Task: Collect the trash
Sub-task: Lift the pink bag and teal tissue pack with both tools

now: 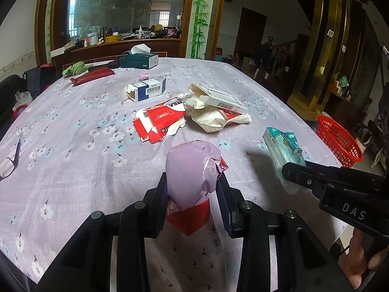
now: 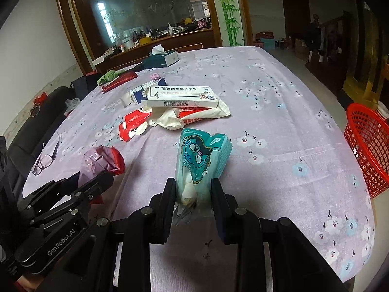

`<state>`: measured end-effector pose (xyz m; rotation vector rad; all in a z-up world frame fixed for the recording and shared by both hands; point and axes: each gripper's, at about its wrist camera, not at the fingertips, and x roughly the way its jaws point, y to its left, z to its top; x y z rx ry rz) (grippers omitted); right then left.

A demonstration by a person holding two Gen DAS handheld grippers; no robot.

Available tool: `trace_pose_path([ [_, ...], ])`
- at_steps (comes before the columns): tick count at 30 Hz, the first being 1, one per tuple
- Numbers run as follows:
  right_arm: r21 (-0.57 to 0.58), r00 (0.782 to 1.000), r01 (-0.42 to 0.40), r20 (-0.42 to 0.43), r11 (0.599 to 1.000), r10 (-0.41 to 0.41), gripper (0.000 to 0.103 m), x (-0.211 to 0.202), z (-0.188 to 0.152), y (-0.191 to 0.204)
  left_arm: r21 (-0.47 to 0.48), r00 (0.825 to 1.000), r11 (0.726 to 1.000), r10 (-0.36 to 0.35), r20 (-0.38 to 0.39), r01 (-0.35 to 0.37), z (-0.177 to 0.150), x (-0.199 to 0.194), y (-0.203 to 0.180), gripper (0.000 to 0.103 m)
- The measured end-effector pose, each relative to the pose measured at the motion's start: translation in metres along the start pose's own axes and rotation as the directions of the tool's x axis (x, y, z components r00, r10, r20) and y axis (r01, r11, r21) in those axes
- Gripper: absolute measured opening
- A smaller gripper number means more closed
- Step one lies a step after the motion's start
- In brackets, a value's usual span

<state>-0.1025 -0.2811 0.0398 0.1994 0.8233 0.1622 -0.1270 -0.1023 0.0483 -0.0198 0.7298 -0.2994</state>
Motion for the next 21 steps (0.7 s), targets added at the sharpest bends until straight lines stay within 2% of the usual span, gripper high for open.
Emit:
trace_pose_path([
  [21,0.002,1.0,-0.011,-0.017,1.0,0.011,0.031,0.0022,-0.0002,-0.0025,-0.006,1.0,1.0,0.006,-0.005,-0.006,-0.0015,0.0013,0.0033,0.036],
])
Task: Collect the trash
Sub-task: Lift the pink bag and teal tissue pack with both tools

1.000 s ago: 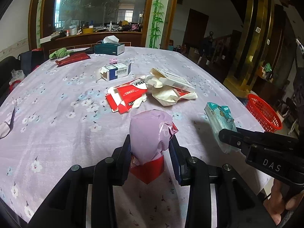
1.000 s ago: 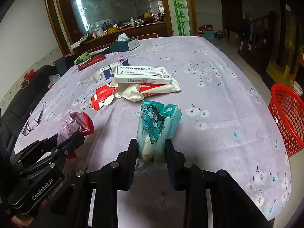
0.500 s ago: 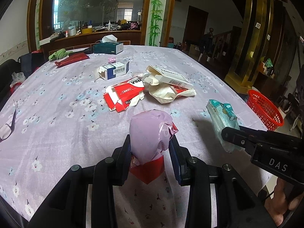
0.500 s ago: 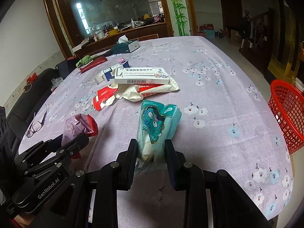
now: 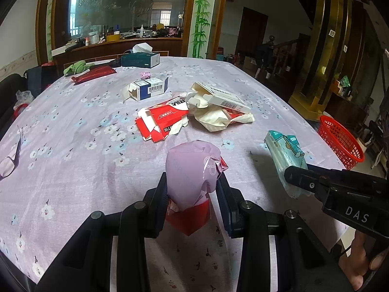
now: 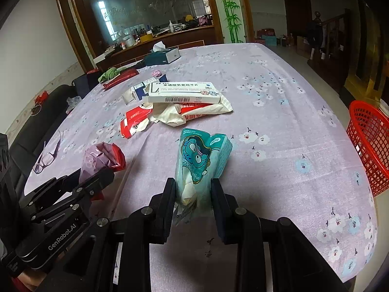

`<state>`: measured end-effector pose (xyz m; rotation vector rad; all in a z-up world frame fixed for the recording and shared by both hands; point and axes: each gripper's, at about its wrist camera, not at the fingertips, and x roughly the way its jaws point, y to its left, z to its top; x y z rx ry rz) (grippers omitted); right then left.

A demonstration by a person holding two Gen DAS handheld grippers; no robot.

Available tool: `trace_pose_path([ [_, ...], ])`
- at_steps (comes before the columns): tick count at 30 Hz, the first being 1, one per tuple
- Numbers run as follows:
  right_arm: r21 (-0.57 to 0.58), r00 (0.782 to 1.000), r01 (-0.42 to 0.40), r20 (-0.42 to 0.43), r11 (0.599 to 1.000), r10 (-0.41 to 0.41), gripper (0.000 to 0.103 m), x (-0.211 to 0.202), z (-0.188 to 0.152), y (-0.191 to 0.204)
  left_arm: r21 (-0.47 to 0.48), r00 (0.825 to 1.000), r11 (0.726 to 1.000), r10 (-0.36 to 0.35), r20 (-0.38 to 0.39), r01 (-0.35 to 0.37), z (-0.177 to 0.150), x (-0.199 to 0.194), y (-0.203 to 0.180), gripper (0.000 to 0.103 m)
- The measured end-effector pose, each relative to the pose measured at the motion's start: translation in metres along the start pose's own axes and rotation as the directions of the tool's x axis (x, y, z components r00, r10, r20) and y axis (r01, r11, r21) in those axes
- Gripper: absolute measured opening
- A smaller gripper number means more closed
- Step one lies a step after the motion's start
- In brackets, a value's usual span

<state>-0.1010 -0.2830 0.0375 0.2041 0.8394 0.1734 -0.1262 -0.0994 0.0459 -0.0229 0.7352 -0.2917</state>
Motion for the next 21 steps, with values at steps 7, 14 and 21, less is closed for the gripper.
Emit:
trace_pose_path([
  [7,-0.002,1.0,0.0,-0.002,1.0,0.0,0.031,0.0006,-0.0011,0.0004,0.0,1.0,1.0,0.0,-0.001,0.0,-0.0001,-0.0005,0.0005,0.036],
  [14,-0.007,1.0,0.004,-0.006,1.0,-0.004,0.031,0.0019,-0.0028,0.0012,0.001,1.0,1.0,0.0,-0.002,0.0,-0.0002,-0.0005,0.0005,0.036],
  [21,-0.023,1.0,0.016,-0.012,1.0,-0.016,0.031,0.0046,-0.0036,0.0034,0.0,1.0,1.0,0.0,-0.002,0.0,-0.0002,-0.0004,0.0,0.036],
])
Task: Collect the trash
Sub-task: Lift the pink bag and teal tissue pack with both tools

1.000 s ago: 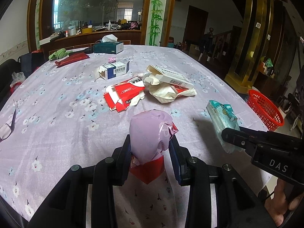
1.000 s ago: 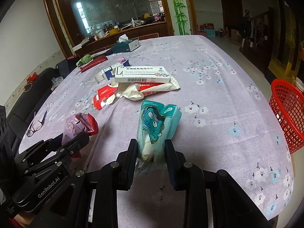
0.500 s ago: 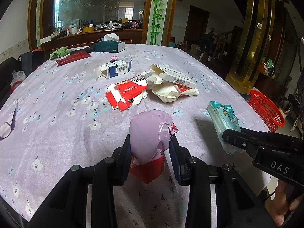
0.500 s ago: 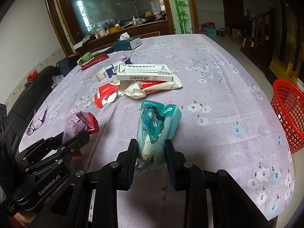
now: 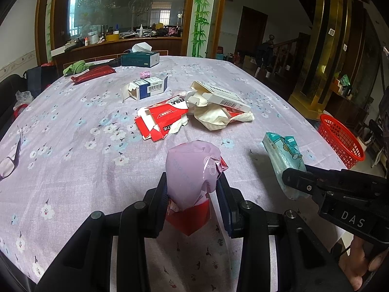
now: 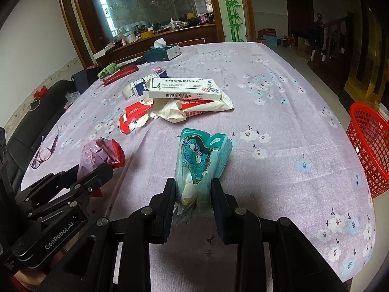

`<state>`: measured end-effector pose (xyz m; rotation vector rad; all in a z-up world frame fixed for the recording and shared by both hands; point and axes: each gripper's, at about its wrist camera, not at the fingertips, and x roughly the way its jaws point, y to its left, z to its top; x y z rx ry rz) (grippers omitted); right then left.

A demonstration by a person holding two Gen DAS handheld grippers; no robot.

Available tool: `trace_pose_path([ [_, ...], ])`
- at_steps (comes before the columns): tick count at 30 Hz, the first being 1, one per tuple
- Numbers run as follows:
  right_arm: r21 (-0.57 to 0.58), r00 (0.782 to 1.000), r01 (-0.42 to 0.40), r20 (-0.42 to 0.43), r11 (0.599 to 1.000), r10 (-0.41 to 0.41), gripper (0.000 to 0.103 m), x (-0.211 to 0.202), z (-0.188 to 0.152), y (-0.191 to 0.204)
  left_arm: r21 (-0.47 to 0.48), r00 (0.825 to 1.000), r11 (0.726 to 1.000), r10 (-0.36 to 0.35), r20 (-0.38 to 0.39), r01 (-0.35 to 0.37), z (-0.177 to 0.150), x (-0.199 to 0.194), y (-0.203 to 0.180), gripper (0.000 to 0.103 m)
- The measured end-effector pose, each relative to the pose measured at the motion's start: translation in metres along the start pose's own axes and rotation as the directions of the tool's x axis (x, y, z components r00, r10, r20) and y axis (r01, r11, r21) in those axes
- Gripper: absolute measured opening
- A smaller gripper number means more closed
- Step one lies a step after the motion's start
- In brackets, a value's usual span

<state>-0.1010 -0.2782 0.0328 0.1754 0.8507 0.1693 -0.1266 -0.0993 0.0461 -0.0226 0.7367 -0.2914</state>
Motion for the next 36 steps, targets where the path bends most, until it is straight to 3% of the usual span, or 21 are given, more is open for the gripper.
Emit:
trace_pose_path([
  [15,-0.031,0.999,0.051,0.007,0.998,-0.051,0.031,0.0008,-0.0015,0.0035,0.001,1.0,1.0,0.0,-0.001,0.0,-0.0008,0.0008,0.0001,0.036],
  [36,-0.02,0.999,0.052,0.014,0.998,-0.052,0.031,-0.0049,-0.0006,-0.0012,0.014,1.0,1.0,-0.008,-0.01,0.008,-0.0014,0.0062,-0.0032,0.036],
])
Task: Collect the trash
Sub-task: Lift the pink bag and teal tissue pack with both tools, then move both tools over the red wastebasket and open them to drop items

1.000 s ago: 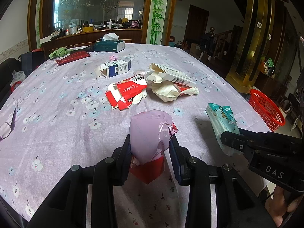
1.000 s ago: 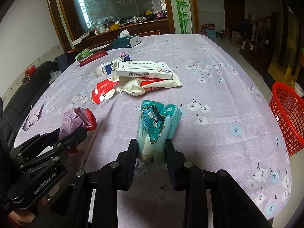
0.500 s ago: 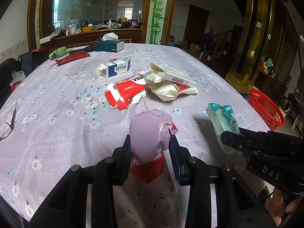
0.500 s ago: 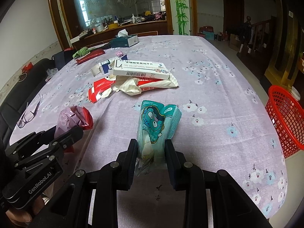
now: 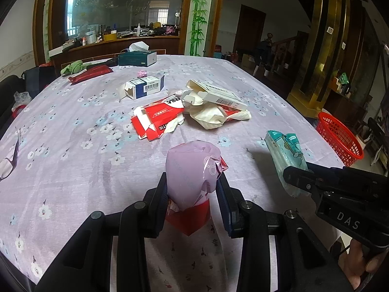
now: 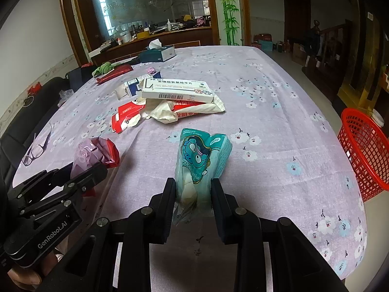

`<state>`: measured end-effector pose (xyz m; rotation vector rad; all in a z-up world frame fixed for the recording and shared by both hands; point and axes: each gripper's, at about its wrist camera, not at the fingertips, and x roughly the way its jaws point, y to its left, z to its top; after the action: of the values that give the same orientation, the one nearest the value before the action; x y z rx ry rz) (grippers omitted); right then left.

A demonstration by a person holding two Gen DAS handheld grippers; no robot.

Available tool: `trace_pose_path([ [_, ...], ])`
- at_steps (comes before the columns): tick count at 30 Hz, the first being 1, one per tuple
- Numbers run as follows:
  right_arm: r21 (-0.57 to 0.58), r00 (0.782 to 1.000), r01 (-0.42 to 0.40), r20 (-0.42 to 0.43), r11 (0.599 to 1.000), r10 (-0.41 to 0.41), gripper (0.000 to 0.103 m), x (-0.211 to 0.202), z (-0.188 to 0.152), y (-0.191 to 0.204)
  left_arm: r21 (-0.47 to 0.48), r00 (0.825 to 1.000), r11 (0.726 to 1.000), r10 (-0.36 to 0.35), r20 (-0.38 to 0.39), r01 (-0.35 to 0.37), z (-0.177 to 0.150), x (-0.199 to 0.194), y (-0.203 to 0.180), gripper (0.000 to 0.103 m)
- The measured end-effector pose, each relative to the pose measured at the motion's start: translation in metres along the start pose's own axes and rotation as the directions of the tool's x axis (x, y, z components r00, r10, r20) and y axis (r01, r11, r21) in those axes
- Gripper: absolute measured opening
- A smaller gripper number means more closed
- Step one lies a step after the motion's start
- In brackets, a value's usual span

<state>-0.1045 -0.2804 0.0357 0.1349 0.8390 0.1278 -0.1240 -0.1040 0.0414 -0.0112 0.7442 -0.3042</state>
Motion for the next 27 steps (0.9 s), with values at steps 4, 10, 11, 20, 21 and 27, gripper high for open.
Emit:
trace_pose_path([
  [4,0.055,0.999,-0.048,-0.006,0.997,0.048,0.031,-0.005,0.003,-0.016,0.012,1.0,1.0,-0.022,-0.011,0.022,0.005,0.002,-0.008,0.036],
  [10,0.181,0.998,-0.044,0.06,0.982,0.033,0.031,-0.033,0.012,-0.068,0.045,0.99,0.99,-0.129,-0.051,0.131,0.022,0.007,-0.037,0.036],
  [11,0.214,0.997,-0.034,0.08,0.976,0.018,0.031,-0.043,0.013,-0.084,0.053,0.988,0.988,-0.144,-0.057,0.147,0.026,0.008,-0.044,0.036],
  [20,0.402,0.985,0.005,0.157,0.916,-0.074,0.032,-0.1,0.02,-0.194,0.165,0.943,0.931,-0.308,-0.125,0.326,0.061,0.015,-0.137,0.036],
  [21,0.419,0.984,0.008,0.16,0.908,-0.083,0.032,-0.104,0.02,-0.205,0.175,0.936,0.922,-0.324,-0.135,0.345,0.065,0.017,-0.15,0.036],
  [27,0.5,0.977,0.009,0.181,0.866,-0.115,0.032,-0.122,0.021,-0.261,0.22,0.897,0.872,-0.402,-0.186,0.437,0.089,0.037,-0.222,0.036],
])
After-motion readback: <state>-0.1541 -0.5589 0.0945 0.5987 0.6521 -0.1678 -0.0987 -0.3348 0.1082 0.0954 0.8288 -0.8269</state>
